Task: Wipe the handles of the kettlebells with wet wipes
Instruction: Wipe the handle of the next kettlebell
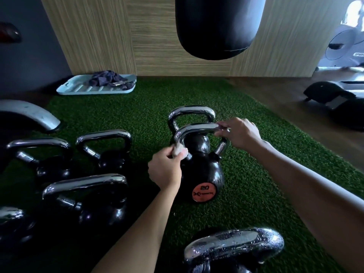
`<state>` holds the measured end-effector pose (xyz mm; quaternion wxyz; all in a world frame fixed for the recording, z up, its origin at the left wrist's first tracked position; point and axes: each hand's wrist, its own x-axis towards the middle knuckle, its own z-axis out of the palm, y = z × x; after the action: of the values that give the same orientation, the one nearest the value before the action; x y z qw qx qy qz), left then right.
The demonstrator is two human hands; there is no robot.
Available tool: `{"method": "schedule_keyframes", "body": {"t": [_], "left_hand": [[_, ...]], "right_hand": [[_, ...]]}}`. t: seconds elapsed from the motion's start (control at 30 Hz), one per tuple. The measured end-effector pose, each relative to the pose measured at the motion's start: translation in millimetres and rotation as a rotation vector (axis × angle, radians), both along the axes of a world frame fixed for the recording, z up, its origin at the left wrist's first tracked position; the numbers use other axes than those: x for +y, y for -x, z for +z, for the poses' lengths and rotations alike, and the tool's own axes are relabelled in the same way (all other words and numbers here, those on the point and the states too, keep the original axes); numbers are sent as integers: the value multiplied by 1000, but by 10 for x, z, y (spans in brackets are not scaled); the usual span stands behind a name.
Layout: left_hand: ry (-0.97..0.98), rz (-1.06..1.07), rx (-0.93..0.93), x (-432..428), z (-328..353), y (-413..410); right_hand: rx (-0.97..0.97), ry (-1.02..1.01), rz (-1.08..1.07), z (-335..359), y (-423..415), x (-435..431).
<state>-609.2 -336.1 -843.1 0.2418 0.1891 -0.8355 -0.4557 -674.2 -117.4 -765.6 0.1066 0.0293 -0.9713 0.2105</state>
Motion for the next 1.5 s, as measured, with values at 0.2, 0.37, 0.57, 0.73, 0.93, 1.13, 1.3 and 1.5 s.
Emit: {"method": "schedule_keyframes", "body": {"t": [0.2, 0.37, 0.57, 0.73, 0.93, 1.13, 1.3, 1.5], "left_hand": [[-261, 32, -64, 82, -61, -139], [-377, -165, 297, -106, 179, -252], [-125, -489, 513, -192, 424, -395], [-283, -559, 432, -164, 553, -392], [-135, -636, 477, -140, 747, -404], [67, -724, 397, -297, 803, -414], [389, -529, 88, -634, 653, -343], [505, -680, 34, -638, 695, -90]], "right_hand": [[6, 4, 16, -40, -27, -7], [63, 60, 64, -67, -197, -18], [72, -67, 79, 111, -659, -48], [-286, 577, 243, 544, -884, -130], [-502, 662, 414, 655, -1009, -284], [-427, 814, 319, 542, -968, -341], [126, 525, 18, 532, -730, -120], [-148, 454, 101, 436, -453, -31]]}}
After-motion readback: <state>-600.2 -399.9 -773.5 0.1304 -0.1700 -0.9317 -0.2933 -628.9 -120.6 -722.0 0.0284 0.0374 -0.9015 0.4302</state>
